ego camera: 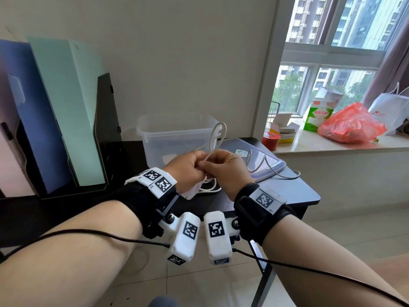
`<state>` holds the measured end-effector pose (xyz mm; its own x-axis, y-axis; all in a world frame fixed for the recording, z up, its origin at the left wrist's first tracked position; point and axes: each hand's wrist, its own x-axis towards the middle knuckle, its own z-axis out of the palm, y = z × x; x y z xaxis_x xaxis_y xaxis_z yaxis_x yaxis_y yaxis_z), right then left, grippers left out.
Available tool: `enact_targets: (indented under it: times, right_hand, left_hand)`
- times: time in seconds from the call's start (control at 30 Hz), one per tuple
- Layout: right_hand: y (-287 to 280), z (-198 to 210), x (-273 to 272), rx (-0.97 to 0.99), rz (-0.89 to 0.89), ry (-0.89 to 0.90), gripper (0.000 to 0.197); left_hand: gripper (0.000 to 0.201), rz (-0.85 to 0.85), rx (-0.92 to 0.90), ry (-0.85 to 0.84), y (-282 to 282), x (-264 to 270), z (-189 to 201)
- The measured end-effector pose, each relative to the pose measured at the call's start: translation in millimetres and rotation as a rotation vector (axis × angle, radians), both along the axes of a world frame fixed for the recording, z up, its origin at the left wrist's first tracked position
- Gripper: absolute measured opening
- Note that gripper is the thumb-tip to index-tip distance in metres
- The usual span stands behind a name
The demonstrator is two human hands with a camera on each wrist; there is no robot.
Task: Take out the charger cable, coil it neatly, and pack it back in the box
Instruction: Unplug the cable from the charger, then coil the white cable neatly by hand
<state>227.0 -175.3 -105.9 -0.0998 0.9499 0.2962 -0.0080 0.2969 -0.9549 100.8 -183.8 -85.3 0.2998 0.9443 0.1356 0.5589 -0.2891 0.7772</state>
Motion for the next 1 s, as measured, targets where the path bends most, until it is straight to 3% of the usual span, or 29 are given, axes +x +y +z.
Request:
enact_targets:
  times: [0.1, 0.2, 0.27, 0.37, 0.5, 0.63, 0.7, 0.8, 1.0]
  right_hand:
    - [3.4, 2.3, 2.0, 0.049, -0.143, -0.026, 0.018]
    - [10.8, -1.0, 12.3, -0.093, -0.226, -0.068, 0.027]
    - [12.0, -6.6, 18.1, -0.191, -0.157, -0.232, 0.033]
    - [6.0, -12.3, 21.6, -0.130, -0.140, -0.469, 0.013]
    - [0.6, -11.9, 21.2, -0.028, -0.195, -0.425, 0.013]
    - [0.1, -5.5, 11.6, 0.065, -0.159, -0.425, 0.012]
    - [1.7, -3.3, 8.7, 0.095, -0.183, -0.428, 0.007]
    - [0.3, -2.2, 6.1, 0.130, -0.191, -0.451, 0.024]
    - [-1.8, -0.4, 7.7, 0.151, -0.157, -0.532, 0.016]
  left_hand:
    - [0.039, 0.067, 0.037, -0.074, 0.6, 4.8, 3.8]
    - [0.042, 0.126, -0.034, -0.202, 2.1, 3.0, 4.5]
    - [0.045, 0.108, -0.080, -0.298, 2.2, 1.5, 4.9]
    - [0.047, 0.065, -0.097, -0.352, 0.4, 0.1, 7.2]
    - [0.050, 0.050, -0.161, -0.408, -2.2, -1.8, 8.8]
    - [0.058, 0.096, -0.192, -0.336, 0.9, -3.4, 9.2]
    - [0.045, 0.109, -0.194, -0.347, 2.3, -5.3, 8.0]
    - [0.019, 0.099, -0.142, -0.408, 2.7, -5.6, 6.6]
    - [0.043, 0.148, -0.070, -0.591, 6.8, -6.5, 2.4]
